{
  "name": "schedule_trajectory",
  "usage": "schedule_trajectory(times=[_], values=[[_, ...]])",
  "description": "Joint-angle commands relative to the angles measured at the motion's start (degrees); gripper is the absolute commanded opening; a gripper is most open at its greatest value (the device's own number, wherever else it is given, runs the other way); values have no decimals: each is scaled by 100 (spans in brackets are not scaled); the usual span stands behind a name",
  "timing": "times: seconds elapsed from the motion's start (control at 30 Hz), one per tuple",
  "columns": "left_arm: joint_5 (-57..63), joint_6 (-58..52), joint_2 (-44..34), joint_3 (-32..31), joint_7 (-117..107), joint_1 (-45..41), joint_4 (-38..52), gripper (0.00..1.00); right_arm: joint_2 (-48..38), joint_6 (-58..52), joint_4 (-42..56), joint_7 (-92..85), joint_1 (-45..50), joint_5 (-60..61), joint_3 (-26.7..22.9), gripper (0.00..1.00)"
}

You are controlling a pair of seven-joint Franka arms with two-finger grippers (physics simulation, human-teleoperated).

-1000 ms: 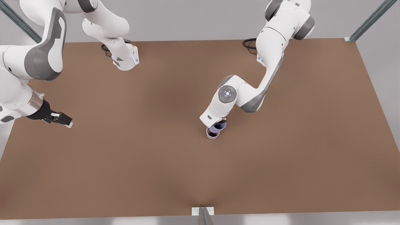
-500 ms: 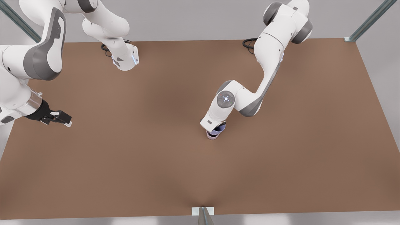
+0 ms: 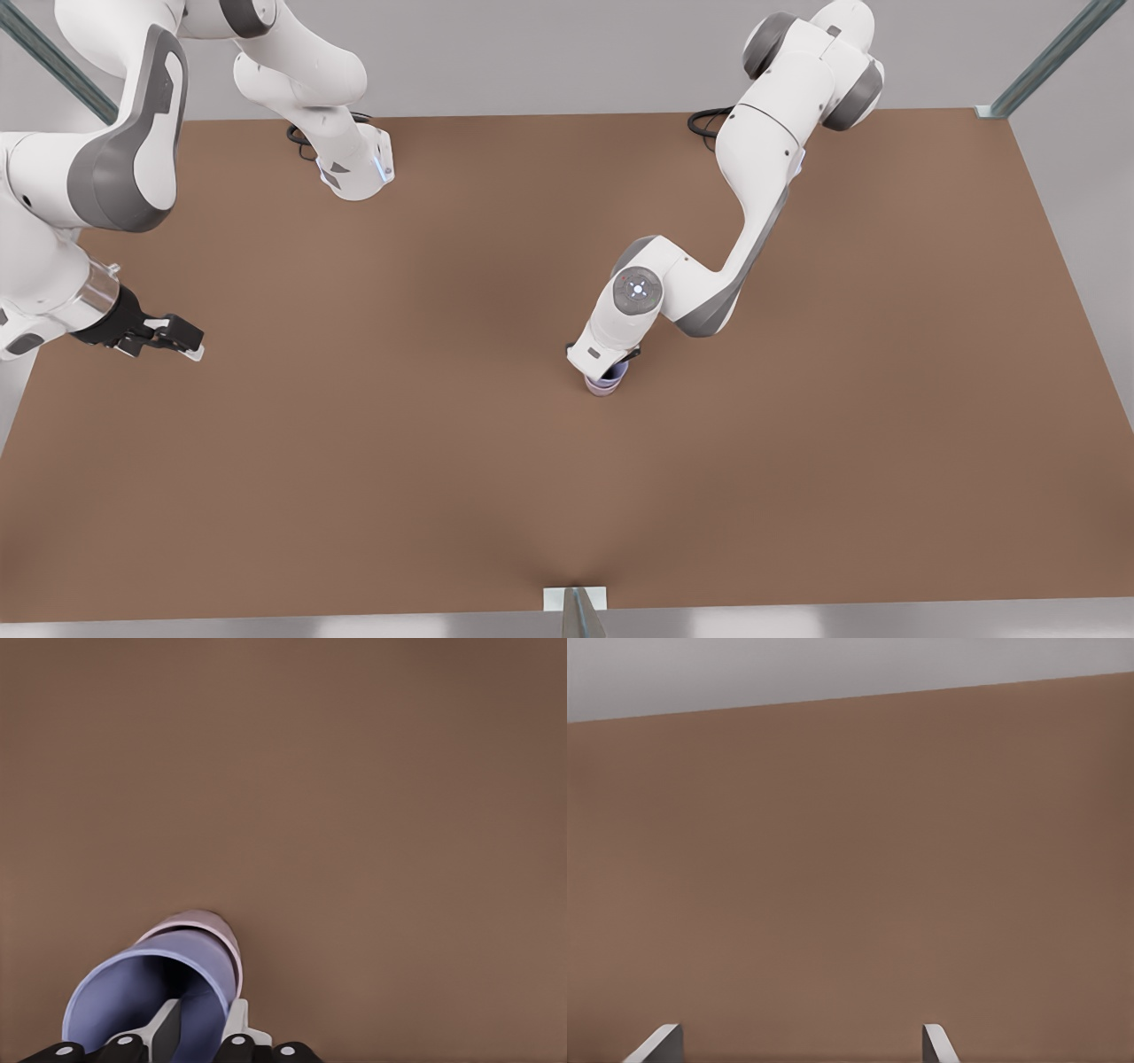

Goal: Stack the cups, with the pink cup at the bottom and the purple cup at the top

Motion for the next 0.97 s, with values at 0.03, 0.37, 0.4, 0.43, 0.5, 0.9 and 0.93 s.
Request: schedule_trajectory(times=[0.03,0.37,0.4,0.43,0.5,0.9,0.93], values=[[5,8,-13,-1,-129,-3,8,53,-6,-1,3,-191,8,0,7,100],[-109,-2056,-681,693,1451,85,623,100,-6,8,12,-191,-1,0,-2,100],[-311,-2549,-786,1185,2234,120,799,100,-6,8,12,-191,-1,0,-2,100],[-583,-2769,-900,1651,2858,120,799,100,-6,8,3,-191,-1,0,-2,100],[-760,-3129,-1173,2240,3633,120,826,100,3,17,12,-191,-1,0,-2,100],[462,-3200,-2465,-133,4371,2563,361,100,3,17,12,-191,-1,0,-2,100],[462,-3200,-2482,-211,4371,2607,308,100,-6,17,3,-191,-1,0,7,100]])
